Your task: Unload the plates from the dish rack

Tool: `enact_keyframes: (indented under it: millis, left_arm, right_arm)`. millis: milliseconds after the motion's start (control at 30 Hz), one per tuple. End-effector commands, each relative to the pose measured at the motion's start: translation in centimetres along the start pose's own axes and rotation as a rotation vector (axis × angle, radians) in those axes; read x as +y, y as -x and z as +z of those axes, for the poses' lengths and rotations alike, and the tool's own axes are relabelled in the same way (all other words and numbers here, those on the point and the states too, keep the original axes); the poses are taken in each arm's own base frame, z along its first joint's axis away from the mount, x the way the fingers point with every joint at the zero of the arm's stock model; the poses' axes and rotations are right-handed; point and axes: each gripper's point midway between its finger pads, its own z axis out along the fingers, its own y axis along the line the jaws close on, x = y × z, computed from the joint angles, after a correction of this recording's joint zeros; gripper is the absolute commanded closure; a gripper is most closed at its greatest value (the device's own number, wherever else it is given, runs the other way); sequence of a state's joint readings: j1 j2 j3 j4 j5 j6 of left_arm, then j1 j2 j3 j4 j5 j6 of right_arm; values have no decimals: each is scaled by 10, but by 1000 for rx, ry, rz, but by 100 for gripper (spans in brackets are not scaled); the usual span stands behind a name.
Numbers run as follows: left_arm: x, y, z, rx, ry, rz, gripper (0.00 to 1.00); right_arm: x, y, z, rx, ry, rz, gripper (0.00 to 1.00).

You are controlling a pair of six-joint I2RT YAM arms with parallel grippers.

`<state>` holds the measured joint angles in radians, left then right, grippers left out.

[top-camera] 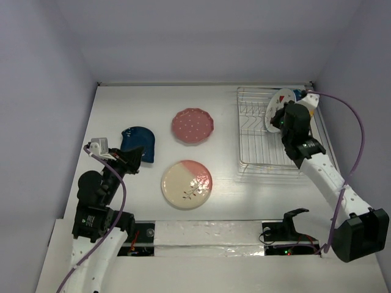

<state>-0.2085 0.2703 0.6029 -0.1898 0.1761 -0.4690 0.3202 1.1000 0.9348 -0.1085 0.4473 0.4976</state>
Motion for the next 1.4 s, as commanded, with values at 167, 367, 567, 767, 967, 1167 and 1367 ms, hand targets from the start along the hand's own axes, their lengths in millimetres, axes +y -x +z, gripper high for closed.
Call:
enact_keyframes:
  millis: [167, 367, 567, 767, 967, 1167, 1367]
  left_arm:
    - [-20, 18, -7, -65, -76, 17, 98]
    - [-22, 20, -10, -75, -78, 18, 79]
    - [-24, 20, -11, -71, -90, 18, 75]
    - [-23, 19, -10, -70, -82, 17, 74]
    - [-23, 19, -10, -68, -81, 17, 73]
    - [-23, 18, -9, -63, -85, 16, 73]
    - [-23, 18, -9, -63, -82, 15, 73]
  right_arm:
    - [-73, 28, 34, -32, -204, 34, 89]
    - [-88, 22, 61, 29, -241, 34, 40]
    - [-99, 16, 88, 62, -276, 25, 39]
    - [-110, 13, 120, 72, -296, 37, 46]
    - [-117, 13, 133, 62, -323, -17, 74]
    - [-99, 43, 103, -26, -265, -51, 97]
    - [-65, 63, 73, -93, -219, -134, 100]
